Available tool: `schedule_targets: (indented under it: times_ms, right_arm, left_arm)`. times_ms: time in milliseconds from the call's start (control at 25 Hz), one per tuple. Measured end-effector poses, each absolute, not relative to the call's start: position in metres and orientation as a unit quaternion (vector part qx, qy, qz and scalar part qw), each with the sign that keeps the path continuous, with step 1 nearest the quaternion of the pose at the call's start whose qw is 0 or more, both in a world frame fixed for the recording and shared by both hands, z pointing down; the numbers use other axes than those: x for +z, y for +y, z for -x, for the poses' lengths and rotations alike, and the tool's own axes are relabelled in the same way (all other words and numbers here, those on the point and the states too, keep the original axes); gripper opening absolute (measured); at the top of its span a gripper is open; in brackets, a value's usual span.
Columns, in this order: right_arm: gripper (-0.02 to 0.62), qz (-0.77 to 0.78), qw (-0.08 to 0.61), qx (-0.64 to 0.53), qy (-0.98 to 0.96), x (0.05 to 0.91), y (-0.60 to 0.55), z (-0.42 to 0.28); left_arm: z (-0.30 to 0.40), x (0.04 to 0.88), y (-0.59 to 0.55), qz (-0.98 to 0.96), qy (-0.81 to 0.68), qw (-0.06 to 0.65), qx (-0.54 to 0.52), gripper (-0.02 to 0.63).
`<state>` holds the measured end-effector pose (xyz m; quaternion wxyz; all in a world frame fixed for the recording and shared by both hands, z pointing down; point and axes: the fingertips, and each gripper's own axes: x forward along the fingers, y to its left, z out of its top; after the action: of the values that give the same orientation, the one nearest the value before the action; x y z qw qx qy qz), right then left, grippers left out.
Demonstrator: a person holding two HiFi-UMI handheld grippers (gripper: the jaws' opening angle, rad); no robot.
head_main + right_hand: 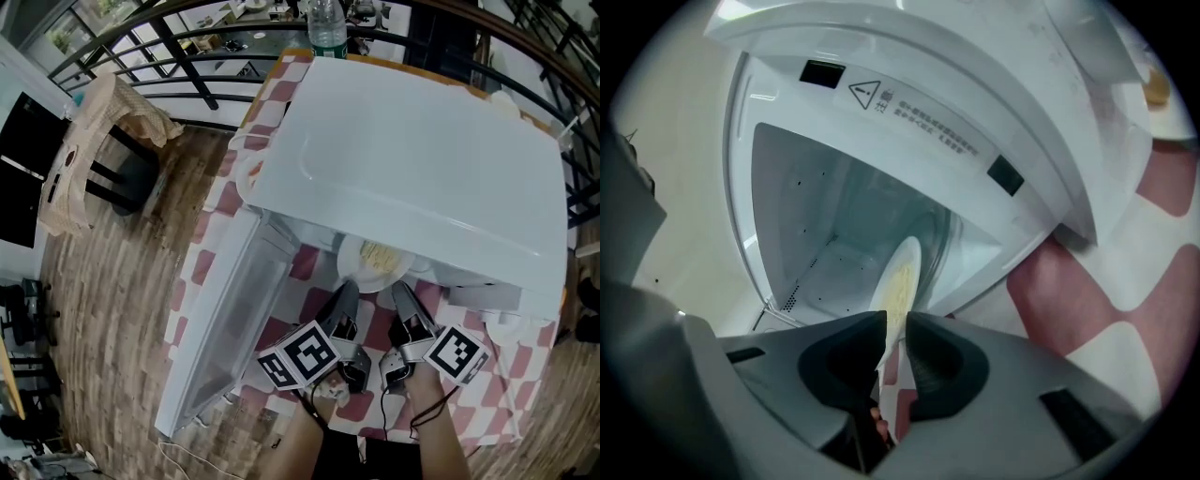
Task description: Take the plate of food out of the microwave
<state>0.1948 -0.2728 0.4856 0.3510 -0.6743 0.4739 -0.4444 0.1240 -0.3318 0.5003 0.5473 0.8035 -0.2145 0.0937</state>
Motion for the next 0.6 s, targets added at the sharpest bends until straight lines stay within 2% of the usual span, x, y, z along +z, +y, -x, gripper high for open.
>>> schedule_targets:
  times_ms: [320, 600]
  right_arm:
    - [0.086, 0.660, 0.376, -0.489, 0.428, 0.507, -0.276, -0.190]
    - [0.086, 0.681, 0.345, -0.518, 0.386, 0.523, -0.271, -0.190]
  left_arm:
    - [-0.124, 0.503, -0.333, -0.804, -0.214, 0.546, 0.094, 0.064]
    - [-0.124, 0.504, -0.334, -0.808, -0.212, 0.541, 0.098, 0.069]
